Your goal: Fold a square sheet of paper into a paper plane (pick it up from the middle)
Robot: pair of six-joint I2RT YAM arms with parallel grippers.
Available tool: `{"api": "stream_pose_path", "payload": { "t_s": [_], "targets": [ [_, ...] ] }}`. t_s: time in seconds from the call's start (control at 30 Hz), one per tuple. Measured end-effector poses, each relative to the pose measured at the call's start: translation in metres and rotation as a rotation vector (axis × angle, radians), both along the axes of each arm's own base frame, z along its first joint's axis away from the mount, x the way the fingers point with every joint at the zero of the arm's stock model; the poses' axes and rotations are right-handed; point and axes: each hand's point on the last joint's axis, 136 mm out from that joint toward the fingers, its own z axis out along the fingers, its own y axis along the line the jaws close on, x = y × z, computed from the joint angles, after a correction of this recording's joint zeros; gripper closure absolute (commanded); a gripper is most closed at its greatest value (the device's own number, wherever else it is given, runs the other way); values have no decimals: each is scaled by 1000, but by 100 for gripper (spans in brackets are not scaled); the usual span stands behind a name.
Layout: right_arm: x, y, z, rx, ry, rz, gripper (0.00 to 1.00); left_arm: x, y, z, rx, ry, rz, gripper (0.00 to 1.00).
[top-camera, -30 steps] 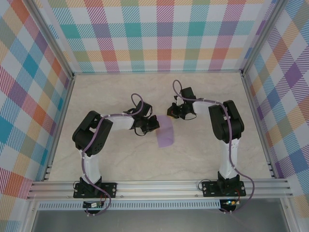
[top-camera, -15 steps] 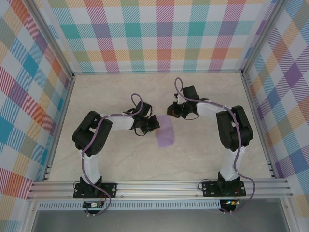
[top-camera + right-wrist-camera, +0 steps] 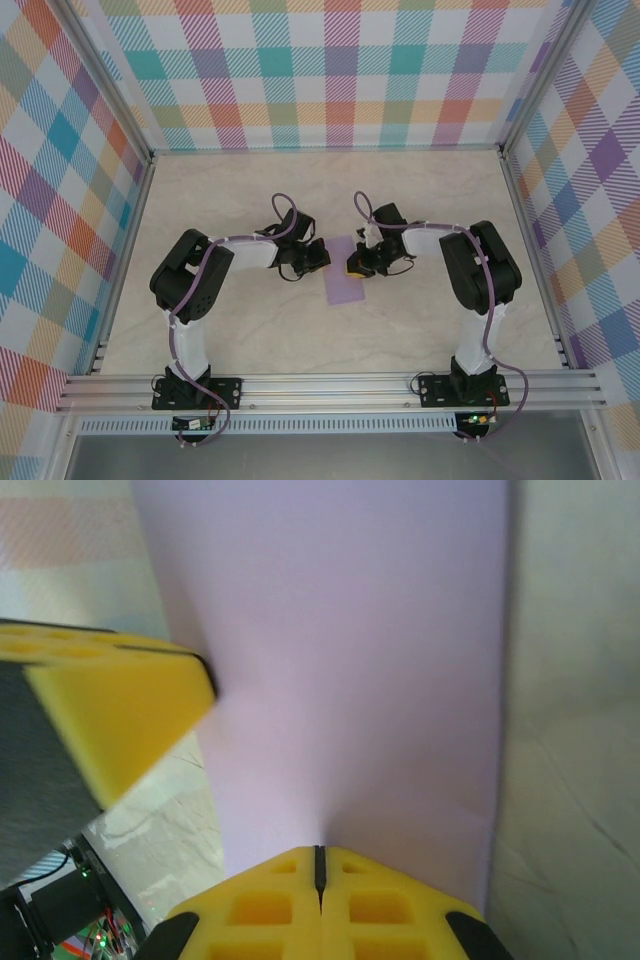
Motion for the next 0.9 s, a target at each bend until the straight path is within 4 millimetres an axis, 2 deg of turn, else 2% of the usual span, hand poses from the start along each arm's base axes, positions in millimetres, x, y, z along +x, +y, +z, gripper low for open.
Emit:
{"api": "stream_pose_path", "payload": {
  "t_s": [0.17, 0.47, 0.6, 0.73, 0.9],
  "targets": [
    [-11, -6, 0, -13, 3, 3, 100, 0, 0, 0, 1, 1, 0, 100],
    [-51, -29, -3, -35, 25, -8, 100, 0, 0, 0, 3, 3, -1, 100],
    [-57, -36, 1, -62, 23, -16, 100, 0, 0, 0, 6, 2, -6, 100],
    [-47, -32, 20, -42, -29, -19, 100, 0, 0, 0, 7, 1, -9, 100],
    [-9, -10, 44, 19, -120, -16, 100, 1, 0, 0, 11, 3, -12, 100]
  ]
}}
